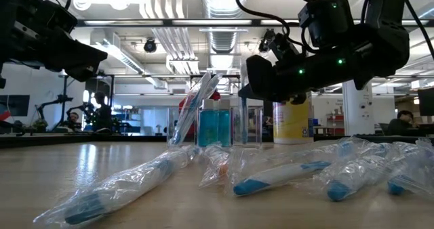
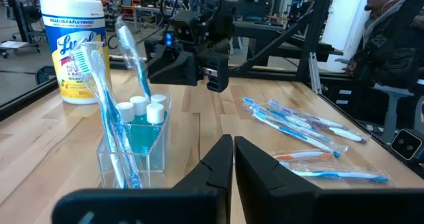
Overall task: Pick & Place toothbrushing station
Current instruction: Put the blue toothbrush into the transparent organizer
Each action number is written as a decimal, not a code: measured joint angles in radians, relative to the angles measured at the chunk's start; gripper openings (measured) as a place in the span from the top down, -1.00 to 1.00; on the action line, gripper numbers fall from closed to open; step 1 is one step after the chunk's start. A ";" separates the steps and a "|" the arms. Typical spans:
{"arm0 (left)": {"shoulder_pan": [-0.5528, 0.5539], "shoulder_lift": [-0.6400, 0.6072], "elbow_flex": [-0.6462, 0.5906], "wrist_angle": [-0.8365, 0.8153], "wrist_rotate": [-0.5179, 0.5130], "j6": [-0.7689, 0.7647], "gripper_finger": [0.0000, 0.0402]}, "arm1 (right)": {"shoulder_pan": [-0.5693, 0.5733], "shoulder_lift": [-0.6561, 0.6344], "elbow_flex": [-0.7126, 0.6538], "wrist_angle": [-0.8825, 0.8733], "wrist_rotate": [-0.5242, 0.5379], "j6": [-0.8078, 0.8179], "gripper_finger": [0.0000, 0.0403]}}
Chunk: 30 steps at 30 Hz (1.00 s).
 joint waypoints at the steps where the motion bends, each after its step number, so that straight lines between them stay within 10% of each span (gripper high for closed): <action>1: 0.000 0.000 0.000 0.000 0.000 0.000 0.90 | 0.000 -0.002 0.000 0.001 0.000 -0.001 0.32; 17: 0.000 0.000 0.000 0.000 0.000 -0.003 0.91 | 0.022 -0.210 0.007 -0.001 -0.004 -0.123 0.04; 23: 0.000 0.000 0.000 0.000 0.001 -0.002 0.90 | 0.062 -0.465 0.009 -0.097 -0.274 -0.253 0.15; 30: 0.000 0.000 0.000 0.000 0.004 -0.001 0.97 | 0.062 -0.826 0.047 -0.590 -0.448 -0.214 0.43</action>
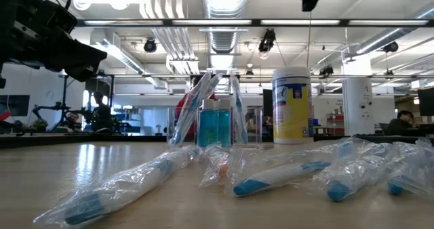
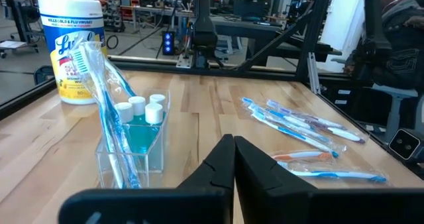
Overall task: Pick & Place toothbrushing station
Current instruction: Put the blue toothbrush into the transparent organizer
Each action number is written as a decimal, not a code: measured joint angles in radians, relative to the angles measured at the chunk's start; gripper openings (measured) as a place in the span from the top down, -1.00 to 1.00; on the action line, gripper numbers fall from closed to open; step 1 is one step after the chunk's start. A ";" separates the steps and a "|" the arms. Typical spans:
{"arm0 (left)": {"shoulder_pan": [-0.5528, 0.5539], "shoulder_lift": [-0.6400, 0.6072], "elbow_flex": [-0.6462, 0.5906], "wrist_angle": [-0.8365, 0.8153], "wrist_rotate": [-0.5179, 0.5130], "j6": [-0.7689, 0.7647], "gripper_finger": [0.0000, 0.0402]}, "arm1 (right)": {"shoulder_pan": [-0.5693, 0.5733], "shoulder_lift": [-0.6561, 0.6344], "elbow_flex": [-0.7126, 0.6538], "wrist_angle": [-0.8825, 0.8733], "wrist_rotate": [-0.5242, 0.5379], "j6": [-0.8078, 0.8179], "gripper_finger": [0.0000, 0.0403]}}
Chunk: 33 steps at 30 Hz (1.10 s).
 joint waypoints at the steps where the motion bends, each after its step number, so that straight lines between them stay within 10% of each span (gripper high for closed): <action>1: 0.000 0.000 0.000 0.000 0.000 0.000 0.97 | 0.000 -0.043 0.000 -0.040 -0.001 -0.001 0.48; 10: 0.000 0.000 0.000 0.000 0.000 0.003 0.93 | 0.000 -0.334 -0.115 -0.049 0.002 -0.012 0.93; 33: 0.000 0.000 0.000 0.039 -0.005 0.216 0.91 | -0.001 -0.664 -0.567 0.174 -0.068 -0.005 0.96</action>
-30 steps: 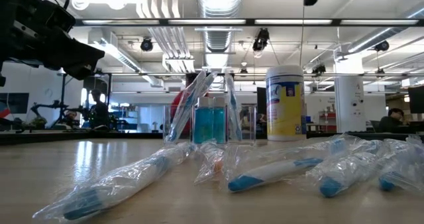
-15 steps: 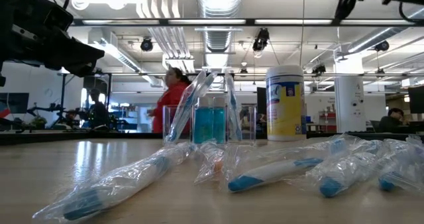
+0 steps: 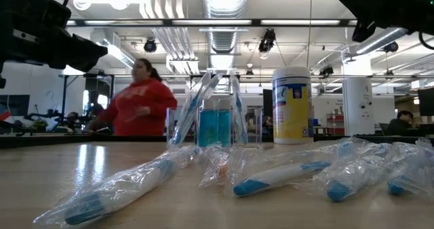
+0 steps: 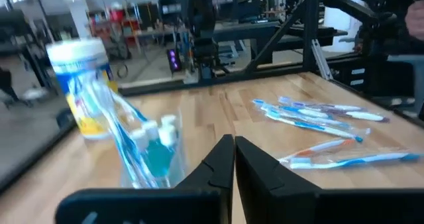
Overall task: Pick & Place toothbrushing station
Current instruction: Put the blue toothbrush into the transparent organizer
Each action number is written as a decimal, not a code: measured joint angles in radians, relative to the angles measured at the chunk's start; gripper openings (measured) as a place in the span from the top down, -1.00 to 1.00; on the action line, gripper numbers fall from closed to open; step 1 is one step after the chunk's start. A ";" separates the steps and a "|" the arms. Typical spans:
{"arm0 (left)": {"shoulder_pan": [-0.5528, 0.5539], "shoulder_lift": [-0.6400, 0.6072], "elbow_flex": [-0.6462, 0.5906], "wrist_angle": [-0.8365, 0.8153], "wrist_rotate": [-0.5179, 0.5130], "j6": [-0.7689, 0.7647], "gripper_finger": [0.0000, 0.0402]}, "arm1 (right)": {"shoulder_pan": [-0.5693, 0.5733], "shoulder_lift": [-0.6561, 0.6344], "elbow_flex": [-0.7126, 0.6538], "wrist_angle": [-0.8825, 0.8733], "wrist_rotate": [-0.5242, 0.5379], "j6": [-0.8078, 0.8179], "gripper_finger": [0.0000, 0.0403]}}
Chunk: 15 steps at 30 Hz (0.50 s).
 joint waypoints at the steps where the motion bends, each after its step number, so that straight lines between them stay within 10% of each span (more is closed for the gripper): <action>1: 0.000 0.000 0.000 0.005 0.000 0.026 0.92 | 0.000 -0.002 -0.011 0.000 -0.005 0.000 0.96; 15: 0.000 0.000 0.000 0.020 -0.002 -0.089 0.90 | 0.000 -0.004 -0.022 -0.212 -0.208 0.054 0.96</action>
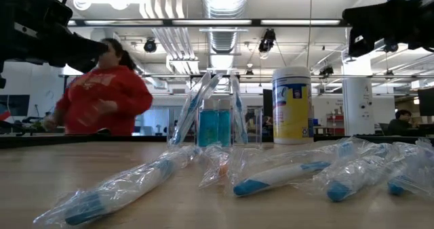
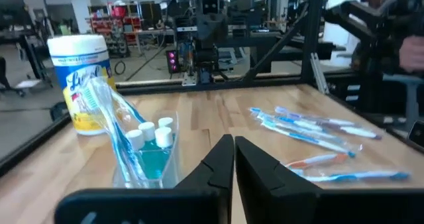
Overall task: Pick & Place toothbrushing station
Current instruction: Put the blue toothbrush into the transparent organizer
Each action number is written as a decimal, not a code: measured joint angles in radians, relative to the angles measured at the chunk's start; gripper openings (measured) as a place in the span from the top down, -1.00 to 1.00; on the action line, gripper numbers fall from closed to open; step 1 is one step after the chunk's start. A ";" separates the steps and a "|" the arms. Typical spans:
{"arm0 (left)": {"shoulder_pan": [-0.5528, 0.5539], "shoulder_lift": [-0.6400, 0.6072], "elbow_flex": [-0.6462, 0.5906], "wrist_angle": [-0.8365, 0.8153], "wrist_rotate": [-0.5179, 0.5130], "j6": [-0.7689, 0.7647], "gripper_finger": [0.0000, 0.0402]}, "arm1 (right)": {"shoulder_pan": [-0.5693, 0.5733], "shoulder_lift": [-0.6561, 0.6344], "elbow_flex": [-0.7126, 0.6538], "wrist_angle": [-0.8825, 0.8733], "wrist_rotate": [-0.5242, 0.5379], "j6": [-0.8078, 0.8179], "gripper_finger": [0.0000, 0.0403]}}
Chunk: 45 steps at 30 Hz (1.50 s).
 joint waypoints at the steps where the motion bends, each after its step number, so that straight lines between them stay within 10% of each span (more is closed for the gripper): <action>1: 0.000 0.000 0.000 0.000 0.000 -0.021 0.89 | 0.000 0.000 0.000 -0.008 -0.008 0.002 0.96; 32: -0.012 0.008 0.007 0.050 -0.200 -0.419 0.98 | 0.000 -0.225 0.000 -0.135 -0.141 -0.037 0.96; 45: -0.304 0.468 0.436 -0.008 -0.411 -0.364 0.99 | 0.000 -0.225 0.000 -0.101 -0.133 -0.159 0.96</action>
